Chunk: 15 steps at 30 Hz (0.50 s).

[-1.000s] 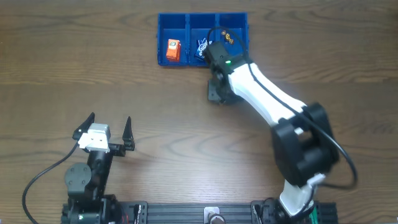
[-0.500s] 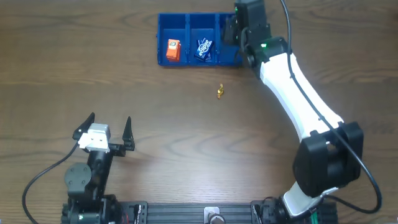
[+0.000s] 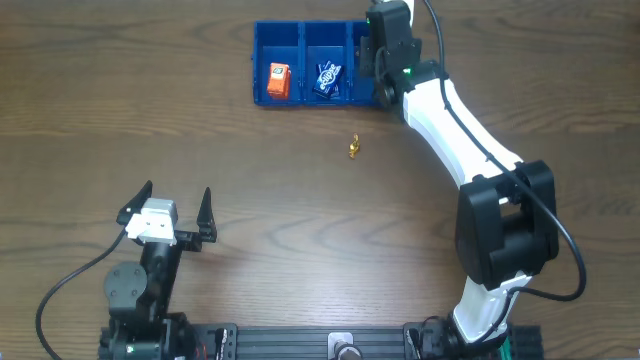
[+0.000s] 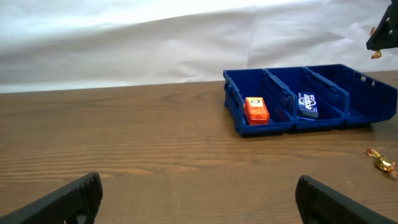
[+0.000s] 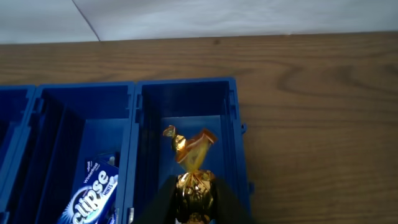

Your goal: Sort Candies Into Trays

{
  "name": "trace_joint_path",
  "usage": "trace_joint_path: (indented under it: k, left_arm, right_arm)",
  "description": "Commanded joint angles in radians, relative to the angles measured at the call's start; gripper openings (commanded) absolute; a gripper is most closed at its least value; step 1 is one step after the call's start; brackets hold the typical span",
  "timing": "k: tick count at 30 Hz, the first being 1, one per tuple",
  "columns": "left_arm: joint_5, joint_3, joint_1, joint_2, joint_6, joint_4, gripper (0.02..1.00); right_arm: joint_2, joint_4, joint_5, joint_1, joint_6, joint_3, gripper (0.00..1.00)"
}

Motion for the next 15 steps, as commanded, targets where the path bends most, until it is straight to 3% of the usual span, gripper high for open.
trace_joint_path:
  k: [1,3,8,15]
  left_arm:
    - [0.013,-0.020,0.003,-0.006,0.014,-0.033,0.998]
    - [0.013,-0.020,0.003,-0.006,0.014,-0.033,0.998]
    - [0.013,-0.020,0.003,-0.006,0.014,-0.033,0.998]
    - [0.013,-0.020,0.003,-0.006,0.014,-0.033,0.998]
  right_arm:
    - [0.016,-0.021,0.019,-0.001,-0.006,0.010,0.728]
    - [0.016,-0.033,0.018,0.004,-0.006,0.010,0.862]
    - [0.016,-0.051,0.018,0.014,-0.006,0.010,0.982]
    - [0.008,-0.260,-0.026,0.061,0.043,0.010,1.000]
